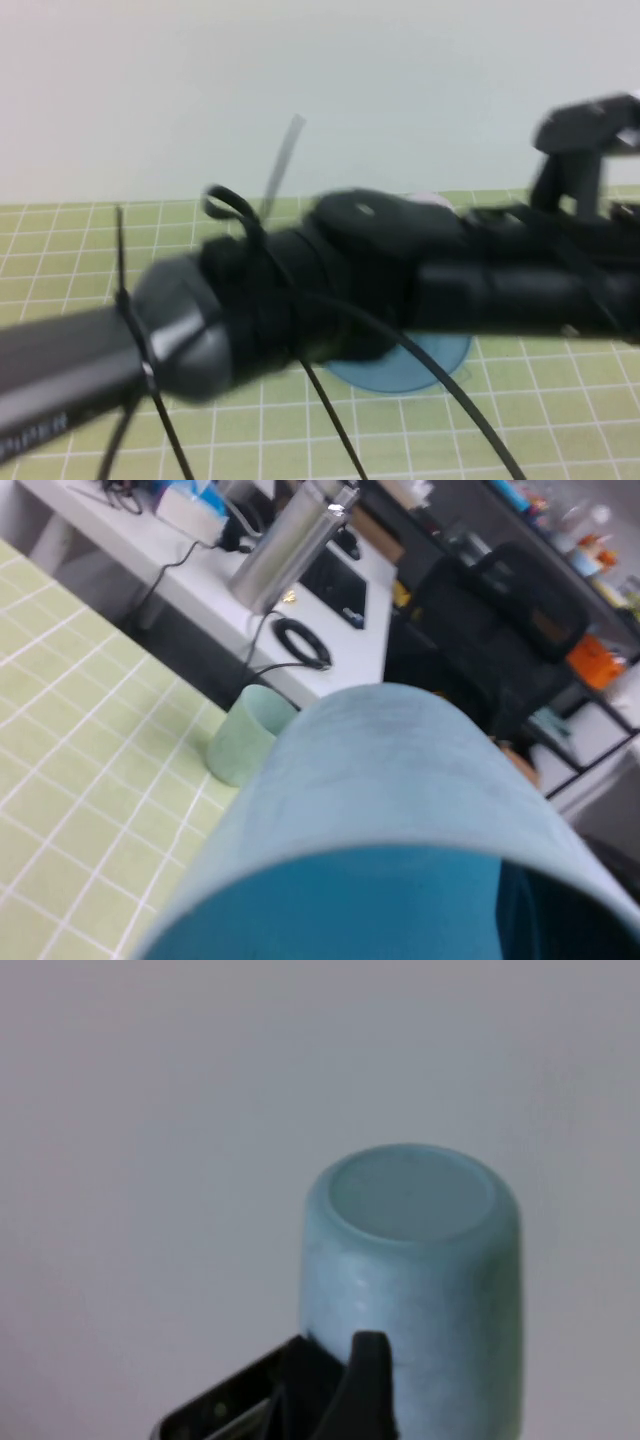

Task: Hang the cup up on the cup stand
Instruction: Adjust the cup with two arms

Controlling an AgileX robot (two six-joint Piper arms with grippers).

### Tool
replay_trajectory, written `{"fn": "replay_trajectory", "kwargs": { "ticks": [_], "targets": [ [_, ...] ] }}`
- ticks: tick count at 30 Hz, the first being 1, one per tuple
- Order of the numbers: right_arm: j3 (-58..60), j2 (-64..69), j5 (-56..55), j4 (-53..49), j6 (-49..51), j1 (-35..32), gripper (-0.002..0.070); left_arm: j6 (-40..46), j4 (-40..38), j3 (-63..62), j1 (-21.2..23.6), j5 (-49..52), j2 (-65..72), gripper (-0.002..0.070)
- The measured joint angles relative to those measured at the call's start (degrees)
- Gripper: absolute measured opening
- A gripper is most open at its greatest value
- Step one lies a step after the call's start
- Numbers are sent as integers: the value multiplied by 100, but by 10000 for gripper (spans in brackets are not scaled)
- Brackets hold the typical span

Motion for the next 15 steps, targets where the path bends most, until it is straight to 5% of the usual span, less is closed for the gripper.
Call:
{"fn": "replay_trajectory", "kwargs": {
  "ticks": [15],
  "targets": [
    [0,0,413,2250,-1925,0,663,0,-35,0,-925,-1147,0,9]
  ]
}}
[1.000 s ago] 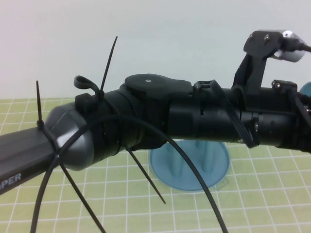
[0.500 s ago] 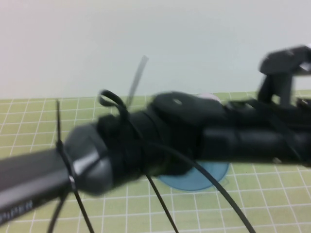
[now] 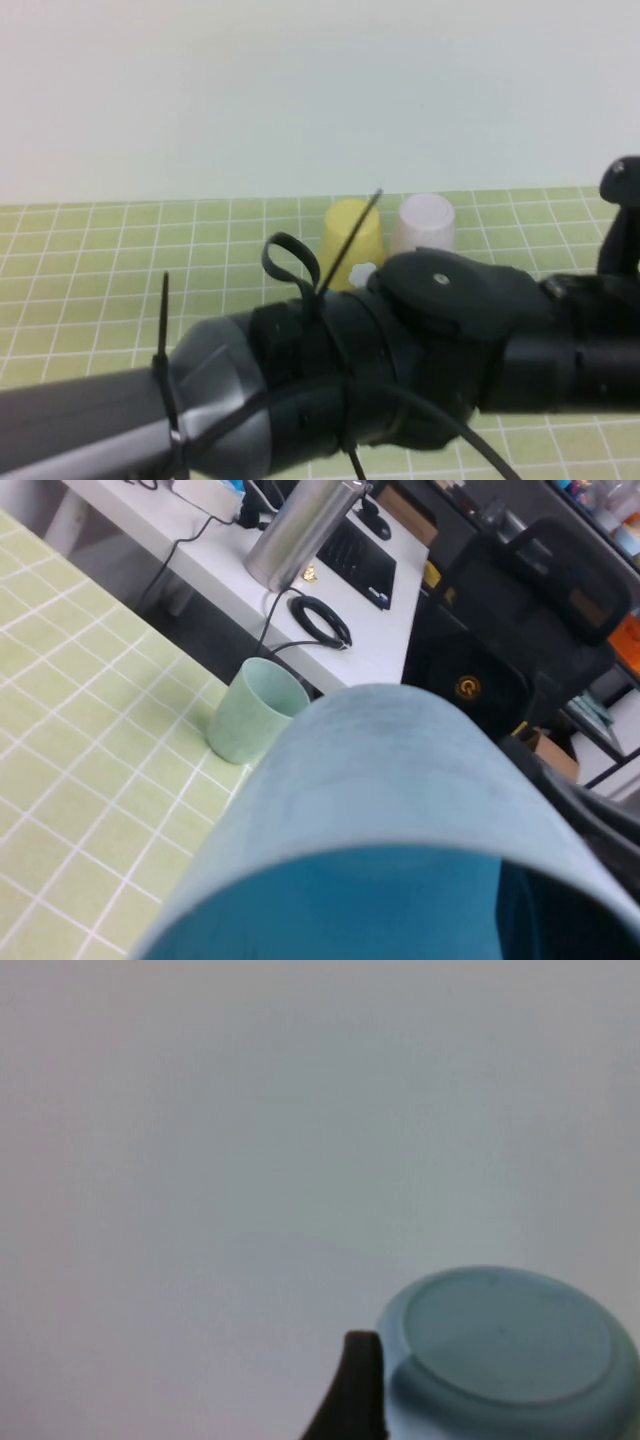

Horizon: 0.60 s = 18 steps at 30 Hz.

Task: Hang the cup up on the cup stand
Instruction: Adjust the cup with two arms

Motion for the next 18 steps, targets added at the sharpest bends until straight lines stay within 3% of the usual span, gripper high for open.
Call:
{"fn": "replay_trajectory", "kwargs": {
  "ticks": [9,18],
  "targets": [
    [-233,0,58,74,-583,0,663,126,-4,-10,-346,-320,-17,9],
    [-325,0,81,-51,-701,0,662,249,-13,-55,-412,-272,-32,10]
  ]
}}
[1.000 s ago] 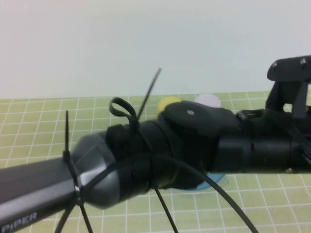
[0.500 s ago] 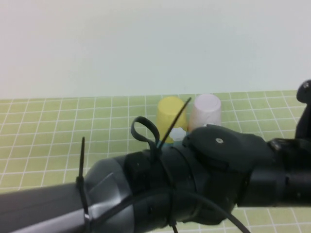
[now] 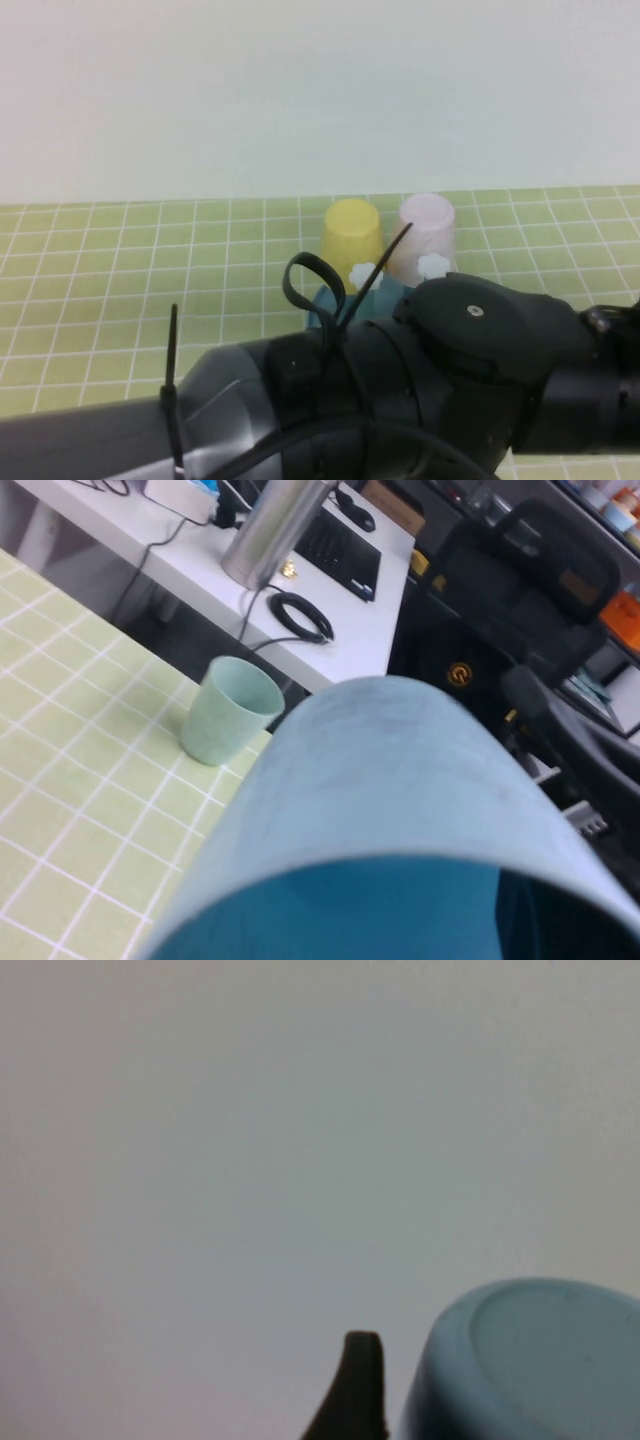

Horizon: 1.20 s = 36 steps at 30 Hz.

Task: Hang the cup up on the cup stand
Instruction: Adjust the cup with two arms

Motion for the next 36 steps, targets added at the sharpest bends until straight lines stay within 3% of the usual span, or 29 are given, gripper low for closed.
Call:
{"fn": "replay_trajectory", "kwargs": {
  "ticks": [10,16,20,23,27,29,36],
  "targets": [
    [0,0,-210,-59,-13,0,661,11,0,-24,-37,321,45,10],
    [0,0,-318,-82,-63,0,568,111,-16,-35,-37,386,45,10],
    [0,0,-417,-70,-164,0,561,310,-29,-35,-27,535,45,20],
    [0,0,-571,-61,-311,0,559,333,-18,-35,-27,613,45,85],
    [-3,0,-812,185,-642,0,559,393,-4,-35,-16,650,-43,257],
    [-50,0,-902,280,-977,0,559,661,17,-35,-7,707,-146,304],
    [-713,0,-505,437,-2479,0,569,1099,161,-35,-7,580,-687,294]
  ]
}}
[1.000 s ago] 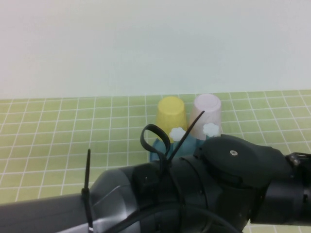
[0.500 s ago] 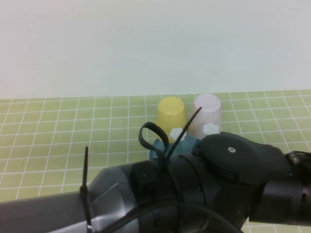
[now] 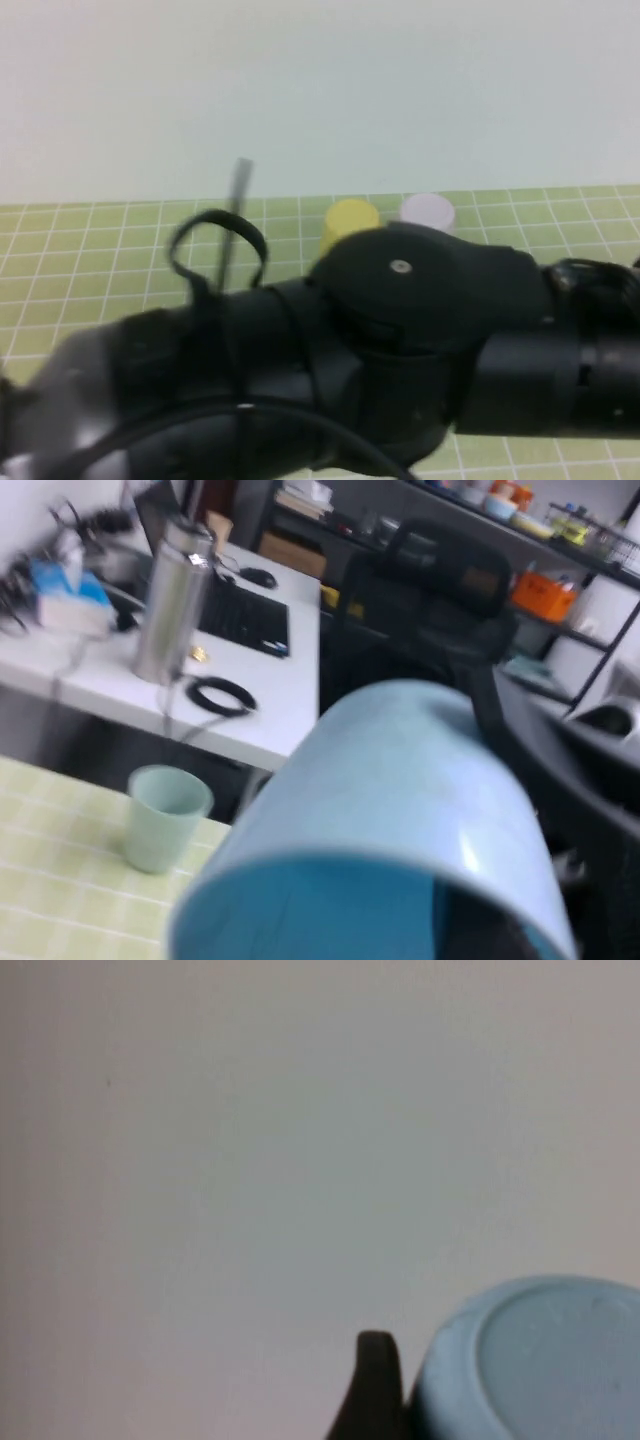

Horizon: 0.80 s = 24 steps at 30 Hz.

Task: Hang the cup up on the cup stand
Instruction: Adjust the cup with two arms, then place the cup on the cup holder

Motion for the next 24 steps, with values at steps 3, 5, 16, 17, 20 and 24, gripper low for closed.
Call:
{"fn": "replay_trajectory", "kwargs": {
  "ticks": [3,5,16,17,20,24],
  "targets": [
    [-352,-12,349,13,-565,0,570,0,682,12,0,-27,-251,242],
    [-517,-22,401,-111,-781,0,570,-50,1286,20,0,-40,-463,186],
    [-696,940,397,-1143,-1089,0,571,-3440,5956,3,217,407,-1691,2],
    [-743,1151,242,-1300,-1089,0,571,-3950,6437,3,349,560,-1796,1],
    [-938,1788,-159,-1816,-1093,0,571,-5189,7542,3,701,927,-2030,0],
    [-1457,2763,-647,-2909,-1114,0,571,-6039,8706,3,1118,1298,-2175,0]
  ]
}}
